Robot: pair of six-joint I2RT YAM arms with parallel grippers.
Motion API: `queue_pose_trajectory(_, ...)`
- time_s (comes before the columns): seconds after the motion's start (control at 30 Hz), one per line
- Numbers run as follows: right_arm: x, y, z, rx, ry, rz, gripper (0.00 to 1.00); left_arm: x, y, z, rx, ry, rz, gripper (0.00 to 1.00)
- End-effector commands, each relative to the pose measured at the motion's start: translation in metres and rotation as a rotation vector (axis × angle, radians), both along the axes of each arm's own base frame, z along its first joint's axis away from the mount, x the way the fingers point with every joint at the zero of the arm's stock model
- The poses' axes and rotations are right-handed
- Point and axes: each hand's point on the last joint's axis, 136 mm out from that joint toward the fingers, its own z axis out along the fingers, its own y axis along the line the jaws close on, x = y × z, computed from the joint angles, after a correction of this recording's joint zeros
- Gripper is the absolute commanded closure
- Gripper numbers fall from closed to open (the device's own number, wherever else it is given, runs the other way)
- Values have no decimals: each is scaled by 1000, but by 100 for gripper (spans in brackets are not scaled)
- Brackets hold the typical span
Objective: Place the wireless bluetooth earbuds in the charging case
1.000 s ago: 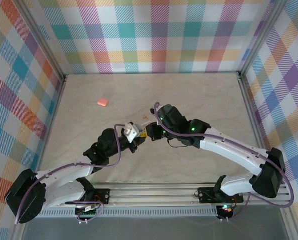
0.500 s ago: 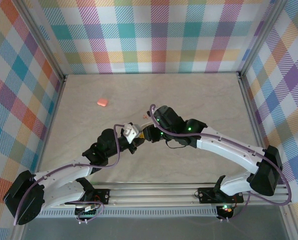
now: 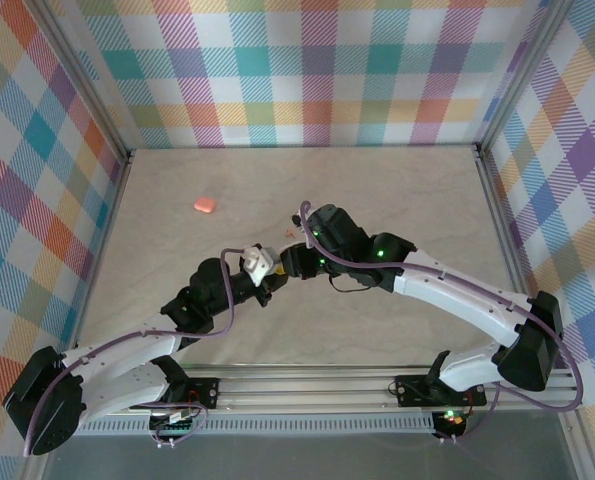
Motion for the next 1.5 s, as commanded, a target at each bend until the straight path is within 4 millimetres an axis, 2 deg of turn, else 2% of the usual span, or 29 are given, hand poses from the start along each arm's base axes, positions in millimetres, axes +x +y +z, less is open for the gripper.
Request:
queue_pose_trajectory(0.0,-4,4,4,4,29,3,68,-5,-5,31,-75,-52,-32,100)
queue_pose_trajectory(0.2,-3,2,0,-6,50,-21,68,-8,-4,32,-86,-46,-42,100)
queue_pose_trajectory(0.67,-4,11,5,-10,42,4,55,-11,-4,31,-113,-9,-46,100)
queue_pose_trajectory(1.17,1,13,21,-13,-6,7,54,-11,-5,25,-114,14,-48,100)
queue_pose_trajectory(1.47,2,13,19,-23,-5,10,54,-11,-6,24,-113,17,-50,100)
